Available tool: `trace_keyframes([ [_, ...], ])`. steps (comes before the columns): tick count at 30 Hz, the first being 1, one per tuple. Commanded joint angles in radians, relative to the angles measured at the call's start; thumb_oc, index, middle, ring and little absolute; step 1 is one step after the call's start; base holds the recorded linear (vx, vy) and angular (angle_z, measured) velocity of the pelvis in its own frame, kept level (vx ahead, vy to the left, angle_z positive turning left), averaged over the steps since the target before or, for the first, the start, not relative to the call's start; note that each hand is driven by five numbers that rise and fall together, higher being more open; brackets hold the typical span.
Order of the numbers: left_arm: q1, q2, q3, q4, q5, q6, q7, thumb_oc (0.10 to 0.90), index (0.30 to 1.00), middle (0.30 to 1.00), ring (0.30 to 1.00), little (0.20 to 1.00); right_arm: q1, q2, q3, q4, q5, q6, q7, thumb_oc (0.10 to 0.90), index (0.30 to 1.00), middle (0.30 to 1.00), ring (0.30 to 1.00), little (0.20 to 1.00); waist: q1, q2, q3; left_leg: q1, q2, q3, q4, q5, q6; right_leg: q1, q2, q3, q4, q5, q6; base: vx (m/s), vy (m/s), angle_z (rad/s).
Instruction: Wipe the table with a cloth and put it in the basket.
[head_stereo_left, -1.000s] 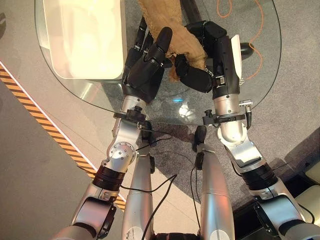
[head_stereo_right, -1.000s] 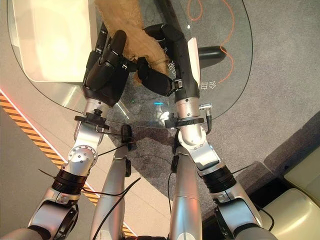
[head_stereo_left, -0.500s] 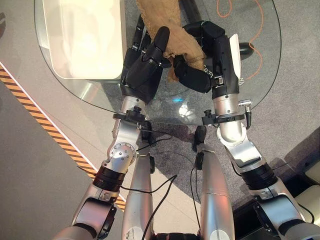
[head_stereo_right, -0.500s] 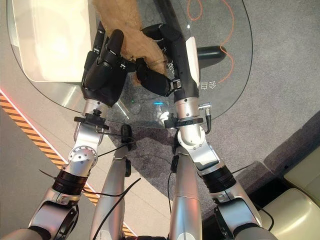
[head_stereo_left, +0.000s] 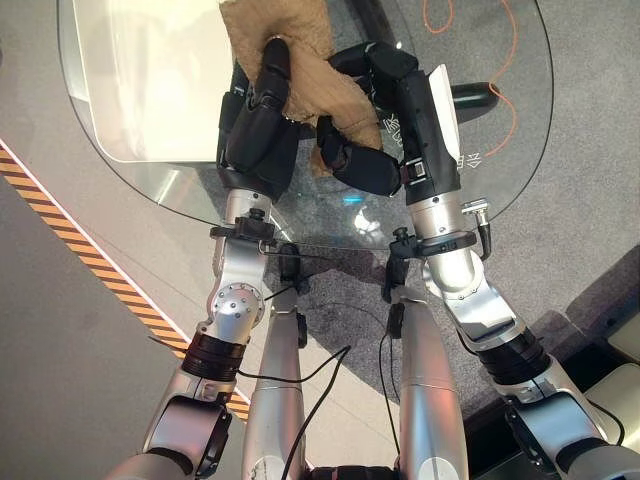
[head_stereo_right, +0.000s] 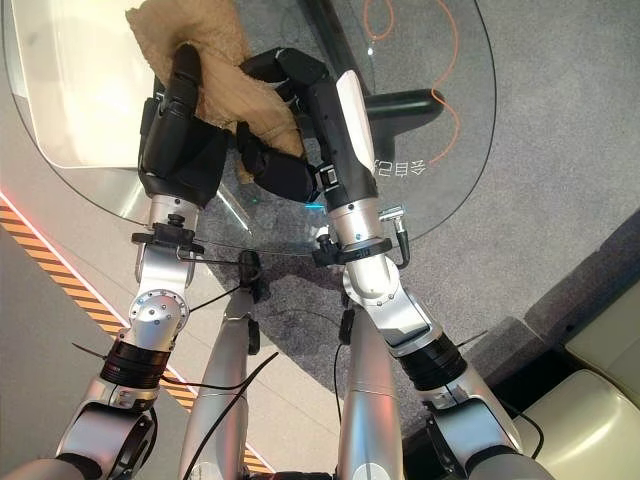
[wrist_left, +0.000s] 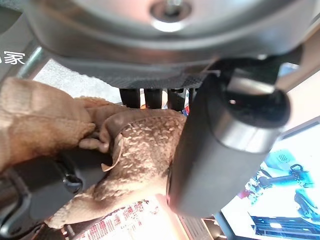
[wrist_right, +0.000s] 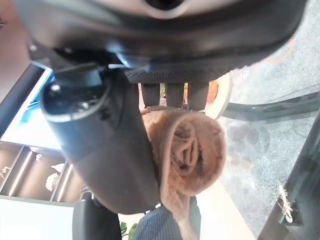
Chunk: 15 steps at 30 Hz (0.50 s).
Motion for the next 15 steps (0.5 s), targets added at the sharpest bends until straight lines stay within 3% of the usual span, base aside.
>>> trace_keyframes([
  [1, -0.093, -0.014, 0.000, -0.197, 0.042, -0.048, -0.146, 0.100, 0.300, 0.300, 0.300, 0.200, -0.090, 0.018, -0.064, -0.122, -0.011, -0.072, -0.008, 0.100, 0.300, 0.300, 0.300, 0.200, 0.024, -0.019, -0.029, 0.033, -0.114, 0.061, 0.017, -0.062, 0.116, 0.052, 0.130, 0.025, -0.126, 0.060, -0.011, 0.00, 0.000, 0.00],
  [9, -0.090, -0.016, 0.001, -0.198, 0.050, -0.063, -0.143, 0.100, 0.300, 0.300, 0.300, 0.200, -0.091, 0.020, -0.062, -0.123, -0.014, -0.068, -0.009, 0.100, 0.300, 0.300, 0.300, 0.200, 0.025, -0.019, -0.029, 0.028, -0.114, 0.061, 0.018, -0.062, 0.116, 0.048, 0.131, 0.025, -0.125, 0.059, -0.012, 0.00, 0.000, 0.00],
  [10, -0.088, -0.016, 0.002, -0.200, 0.050, -0.064, -0.142, 0.100, 0.300, 0.300, 0.300, 0.200, -0.088, 0.021, -0.063, -0.124, -0.013, -0.070, -0.011, 0.385, 0.545, 0.545, 0.545, 0.485, 0.025, -0.019, -0.029, 0.028, -0.114, 0.061, 0.018, -0.062, 0.116, 0.048, 0.131, 0.025, -0.125, 0.059, -0.012, 0.00, 0.000, 0.00],
  [11, -0.086, -0.017, 0.002, -0.202, 0.052, -0.065, -0.140, 0.100, 0.300, 0.300, 0.300, 0.200, -0.087, 0.021, -0.063, -0.125, -0.012, -0.071, -0.013, 0.745, 0.853, 0.853, 0.853, 0.845, 0.025, -0.019, -0.029, 0.028, -0.114, 0.061, 0.018, -0.062, 0.117, 0.047, 0.132, 0.025, -0.125, 0.059, -0.012, 0.00, 0.000, 0.00],
  [12, -0.085, -0.019, 0.002, -0.203, 0.056, -0.069, -0.138, 0.100, 0.300, 0.300, 0.300, 0.200, -0.087, 0.021, -0.064, -0.125, -0.011, -0.073, -0.015, 0.800, 0.900, 0.900, 0.900, 0.900, 0.025, -0.019, -0.029, 0.027, -0.115, 0.060, 0.017, -0.061, 0.117, 0.046, 0.133, 0.025, -0.124, 0.059, -0.012, 0.00, 0.000, 0.00],
  [15, -0.091, -0.020, 0.004, -0.199, 0.050, -0.075, -0.138, 0.100, 0.300, 0.300, 0.300, 0.200, -0.093, 0.024, -0.066, -0.121, -0.010, -0.076, -0.018, 0.800, 0.900, 0.900, 0.900, 0.900, 0.025, -0.019, -0.029, 0.023, -0.115, 0.060, 0.021, -0.063, 0.116, 0.043, 0.132, 0.025, -0.122, 0.058, -0.012, 0.00, 0.000, 0.00],
])
